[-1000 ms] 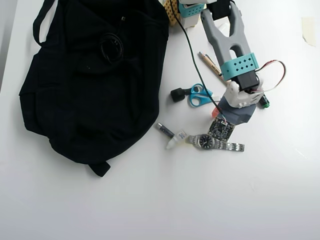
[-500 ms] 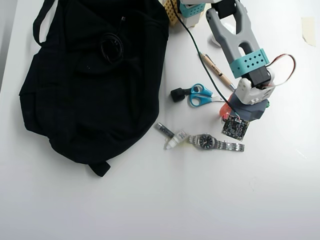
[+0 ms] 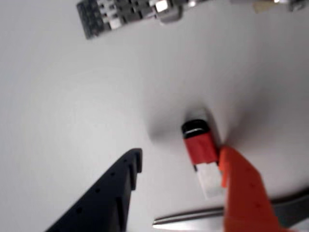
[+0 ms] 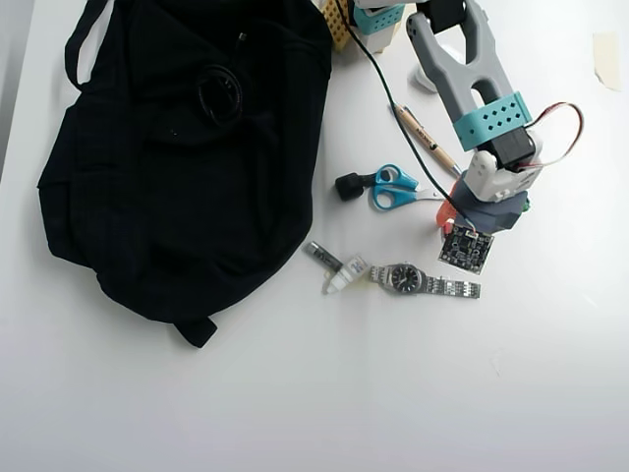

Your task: Put the usb stick into the black bag

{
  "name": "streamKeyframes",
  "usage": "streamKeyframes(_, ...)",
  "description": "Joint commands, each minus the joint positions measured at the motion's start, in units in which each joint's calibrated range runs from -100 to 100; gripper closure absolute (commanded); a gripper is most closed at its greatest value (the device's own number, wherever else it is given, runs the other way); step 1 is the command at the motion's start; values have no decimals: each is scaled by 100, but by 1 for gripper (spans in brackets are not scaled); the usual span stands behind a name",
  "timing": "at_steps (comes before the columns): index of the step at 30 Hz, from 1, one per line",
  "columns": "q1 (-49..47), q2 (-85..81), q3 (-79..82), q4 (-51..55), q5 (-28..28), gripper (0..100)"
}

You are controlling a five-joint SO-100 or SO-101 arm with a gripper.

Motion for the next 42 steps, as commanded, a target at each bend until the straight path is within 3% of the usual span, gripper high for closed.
streamKeyframes(1,-64,46,81,37,0,85)
streamKeyframes(5,-71,46,81,37,0,98)
streamKeyframes(23,-34,-195,-117,278,0,98)
streamKeyframes(30,273,-676,-1743,1742,220,98)
streamKeyframes(38,266,-593,-1851,1863,236,98)
streamKeyframes(42,71,-411,-1806,1828,194,86)
